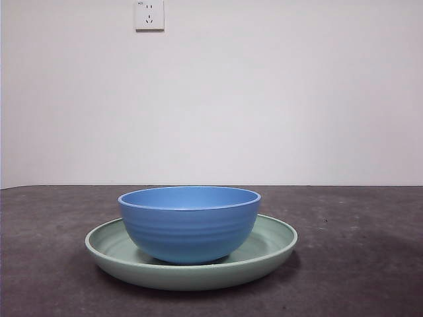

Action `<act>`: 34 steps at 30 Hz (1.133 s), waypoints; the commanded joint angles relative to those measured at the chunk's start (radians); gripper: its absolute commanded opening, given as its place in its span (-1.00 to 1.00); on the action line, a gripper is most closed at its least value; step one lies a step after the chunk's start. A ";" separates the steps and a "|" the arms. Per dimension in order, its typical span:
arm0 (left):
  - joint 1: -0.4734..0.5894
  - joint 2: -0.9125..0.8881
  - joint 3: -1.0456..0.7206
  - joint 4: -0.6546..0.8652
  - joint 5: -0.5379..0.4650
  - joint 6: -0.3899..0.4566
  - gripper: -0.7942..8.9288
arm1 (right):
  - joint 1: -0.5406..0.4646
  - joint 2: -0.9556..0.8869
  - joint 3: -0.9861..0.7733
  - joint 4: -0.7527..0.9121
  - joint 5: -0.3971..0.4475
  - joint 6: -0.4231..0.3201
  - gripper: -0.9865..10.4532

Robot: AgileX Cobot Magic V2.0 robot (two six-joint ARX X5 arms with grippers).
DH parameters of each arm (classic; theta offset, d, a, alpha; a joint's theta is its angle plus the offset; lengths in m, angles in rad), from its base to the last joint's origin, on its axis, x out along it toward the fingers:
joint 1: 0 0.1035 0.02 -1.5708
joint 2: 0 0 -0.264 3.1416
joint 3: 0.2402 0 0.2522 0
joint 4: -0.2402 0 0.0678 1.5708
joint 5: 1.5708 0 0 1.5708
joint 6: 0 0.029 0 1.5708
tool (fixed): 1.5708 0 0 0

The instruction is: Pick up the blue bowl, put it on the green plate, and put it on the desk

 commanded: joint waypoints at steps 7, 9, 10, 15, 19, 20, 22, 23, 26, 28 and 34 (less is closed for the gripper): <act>0.001 -0.002 -0.021 -0.007 -0.005 0.008 -0.65 | -0.007 -0.029 -0.066 -0.009 0.081 -0.008 -0.76; 0.001 -0.002 -0.021 -0.007 -0.005 0.008 -0.65 | -0.007 -0.029 -0.072 0.000 0.080 -0.007 -0.76; 0.001 -0.002 -0.021 -0.007 -0.005 0.008 -0.65 | -0.007 -0.029 -0.072 0.007 0.080 -0.007 -0.76; 0.001 -0.002 -0.021 -0.007 -0.005 0.008 -0.65 | -0.006 -0.029 -0.075 0.022 0.080 0.004 -0.76; 0.001 -0.002 -0.021 -0.007 -0.005 0.008 -0.65 | -0.007 -0.029 -0.077 0.022 0.080 0.004 -0.76; 0.001 -0.002 -0.020 -0.007 -0.005 0.008 -0.65 | -0.007 -0.029 -0.077 0.022 0.081 0.004 -0.76; 0.001 -0.002 -0.021 -0.007 -0.005 0.008 -0.65 | -0.007 -0.029 -0.077 0.022 0.081 0.004 -0.76; 0.001 -0.002 -0.021 -0.007 -0.005 0.008 -0.65 | -0.007 -0.029 -0.077 0.022 0.080 0.004 -0.76; 0.001 -0.002 -0.021 -0.007 -0.005 0.008 -0.65 | -0.007 -0.029 -0.077 0.022 0.080 0.004 -0.76; 0.001 -0.002 -0.021 -0.007 -0.005 0.008 -0.65 | -0.007 -0.029 -0.077 0.022 0.081 0.004 -0.76; 0.001 -0.002 -0.021 -0.007 -0.005 0.008 -0.65 | -0.007 -0.029 -0.077 0.022 0.081 0.004 -0.76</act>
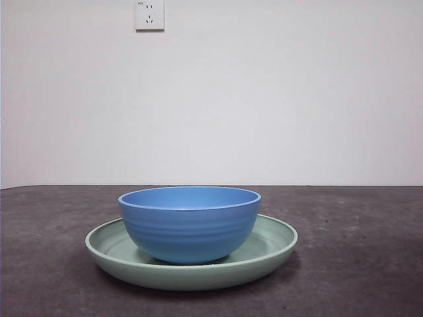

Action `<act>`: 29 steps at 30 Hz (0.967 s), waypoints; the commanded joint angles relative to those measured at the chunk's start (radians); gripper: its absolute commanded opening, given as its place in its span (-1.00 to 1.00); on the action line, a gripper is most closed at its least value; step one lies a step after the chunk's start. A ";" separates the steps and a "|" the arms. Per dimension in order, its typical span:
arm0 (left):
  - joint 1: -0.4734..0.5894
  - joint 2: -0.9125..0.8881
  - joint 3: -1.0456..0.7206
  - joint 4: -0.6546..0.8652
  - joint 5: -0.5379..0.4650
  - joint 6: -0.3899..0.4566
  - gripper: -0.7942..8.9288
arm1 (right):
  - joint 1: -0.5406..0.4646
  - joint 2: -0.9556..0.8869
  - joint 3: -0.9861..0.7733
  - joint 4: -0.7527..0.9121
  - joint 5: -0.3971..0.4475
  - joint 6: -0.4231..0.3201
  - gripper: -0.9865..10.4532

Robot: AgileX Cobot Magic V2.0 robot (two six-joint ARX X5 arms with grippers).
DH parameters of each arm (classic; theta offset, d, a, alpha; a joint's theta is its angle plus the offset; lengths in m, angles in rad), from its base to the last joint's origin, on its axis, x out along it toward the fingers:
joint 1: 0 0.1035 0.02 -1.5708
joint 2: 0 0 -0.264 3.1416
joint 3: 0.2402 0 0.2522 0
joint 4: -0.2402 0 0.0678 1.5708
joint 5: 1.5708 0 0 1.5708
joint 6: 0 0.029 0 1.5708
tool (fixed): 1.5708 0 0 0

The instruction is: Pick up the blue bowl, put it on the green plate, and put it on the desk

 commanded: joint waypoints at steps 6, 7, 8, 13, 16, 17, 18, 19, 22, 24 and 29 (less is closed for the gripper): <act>0.001 -0.002 -0.021 -0.007 -0.005 0.007 -0.65 | -0.001 -0.002 -0.008 0.010 0.003 0.003 -0.76; 0.001 -0.002 -0.021 -0.007 -0.005 0.007 -0.65 | -0.001 -0.002 -0.008 0.010 0.003 0.004 -0.76; 0.001 -0.002 -0.021 -0.007 -0.005 0.007 -0.65 | -0.001 -0.002 -0.008 0.010 0.003 0.003 -0.76; 0.001 -0.002 -0.021 -0.007 -0.005 0.007 -0.65 | -0.001 -0.002 -0.008 0.010 0.003 0.003 -0.76; 0.001 -0.002 -0.021 -0.007 -0.005 0.007 -0.65 | -0.001 -0.002 -0.008 0.010 0.003 0.003 -0.76; 0.001 -0.002 -0.021 -0.007 -0.005 0.007 -0.65 | -0.001 -0.002 -0.008 0.010 0.003 0.003 -0.76; 0.001 -0.002 -0.021 -0.007 -0.005 0.007 -0.65 | -0.001 -0.002 -0.008 0.010 0.003 0.003 -0.76; 0.001 -0.002 -0.020 -0.007 -0.005 0.007 -0.65 | -0.001 -0.002 -0.008 0.010 0.003 0.003 -0.76; 0.001 -0.002 -0.021 -0.007 -0.005 0.007 -0.65 | -0.001 -0.002 -0.008 0.010 0.003 0.003 -0.76; 0.001 -0.002 -0.021 -0.007 -0.005 0.007 -0.65 | -0.001 -0.002 -0.008 0.010 0.003 0.003 -0.76; 0.001 -0.002 -0.021 -0.007 -0.005 0.007 -0.65 | -0.001 -0.002 -0.008 0.010 0.003 0.003 -0.76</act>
